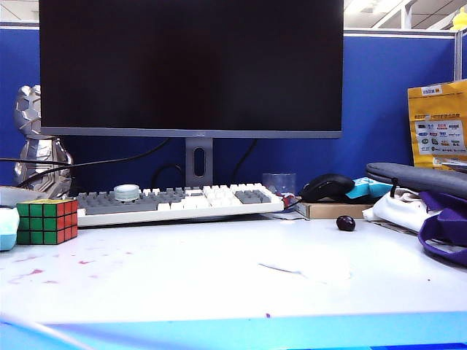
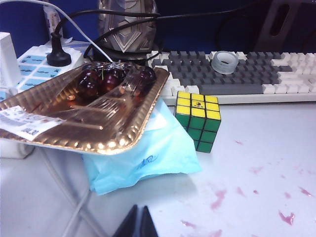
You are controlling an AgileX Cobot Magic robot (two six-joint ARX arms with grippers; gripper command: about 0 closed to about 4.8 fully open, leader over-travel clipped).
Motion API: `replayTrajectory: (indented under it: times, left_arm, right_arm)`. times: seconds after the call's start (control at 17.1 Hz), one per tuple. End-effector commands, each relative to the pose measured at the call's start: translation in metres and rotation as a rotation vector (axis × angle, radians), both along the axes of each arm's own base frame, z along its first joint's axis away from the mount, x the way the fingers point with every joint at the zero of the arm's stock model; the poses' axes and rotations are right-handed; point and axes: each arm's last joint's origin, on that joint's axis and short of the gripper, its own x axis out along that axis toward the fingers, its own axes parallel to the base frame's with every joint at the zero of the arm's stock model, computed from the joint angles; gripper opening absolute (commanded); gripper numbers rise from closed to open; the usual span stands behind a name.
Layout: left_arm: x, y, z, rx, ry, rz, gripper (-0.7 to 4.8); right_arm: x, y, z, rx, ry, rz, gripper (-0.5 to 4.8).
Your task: Use the wet wipes on the table to wipe the cherry juice off the table, then put the wipes back on the table.
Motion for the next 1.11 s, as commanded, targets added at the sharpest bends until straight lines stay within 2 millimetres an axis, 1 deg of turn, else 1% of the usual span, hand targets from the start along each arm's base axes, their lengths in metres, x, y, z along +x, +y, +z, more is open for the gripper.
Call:
replayTrajectory:
  times: [0.06, 0.35, 0.47, 0.58, 0.64, 0.7, 0.76, 0.82, 0.87, 0.93, 1.05, 1.11]
  left_arm:
    - [0.000, 0.000, -0.002, -0.001, 0.015, 0.000, -0.02]
    - [0.000, 0.000, 0.000, 0.000, 0.002, 0.013, -0.02]
    - [0.000, -0.001, 0.008, -0.025, -0.062, -0.022, -0.03]
    - [-0.004, -0.001, 0.034, -0.020, -0.188, -0.026, -0.03]
    - [-0.010, -0.001, 0.060, -0.014, -0.269, -0.022, -0.02]
    - [-0.015, -0.002, 0.082, -0.011, -0.317, -0.020, -0.02]
    - [-0.018, -0.002, 0.101, -0.009, -0.354, -0.021, -0.02]
    - [-0.017, -0.002, 0.127, -0.004, -0.376, -0.030, -0.02]
    - [-0.010, -0.002, 0.146, -0.005, -0.361, -0.065, -0.02]
    - [0.002, -0.004, 0.164, -0.007, -0.332, -0.136, -0.02]
    - [0.033, -0.007, 0.190, -0.027, -0.252, -0.332, -0.02]
    - [0.059, -0.012, 0.200, -0.101, -0.176, -0.490, -0.02]
  right_arm:
    - [0.000, 0.000, 0.000, 0.000, -0.007, 0.003, 0.00]
    - [0.000, 0.000, 0.000, 0.000, -0.007, 0.003, 0.00]
    - [0.000, 0.000, 0.000, 0.000, -0.007, 0.003, 0.00]
    - [0.000, 0.000, 0.000, 0.000, -0.007, 0.003, 0.00]
    - [0.000, 0.000, 0.000, 0.000, -0.007, 0.003, 0.00]
    - [0.000, 0.000, 0.000, 0.000, -0.007, 0.003, 0.00]
    - [0.000, 0.000, 0.000, 0.000, -0.007, 0.003, 0.00]
    - [0.000, 0.000, 0.000, 0.000, -0.007, 0.003, 0.00]
    - [0.000, 0.000, 0.000, 0.000, -0.007, 0.003, 0.00]
    - [0.000, 0.000, 0.000, 0.000, -0.007, 0.003, 0.00]
    - [0.000, 0.000, 0.000, 0.000, -0.007, 0.003, 0.00]
    - [0.000, 0.000, 0.000, 0.000, -0.007, 0.003, 0.00]
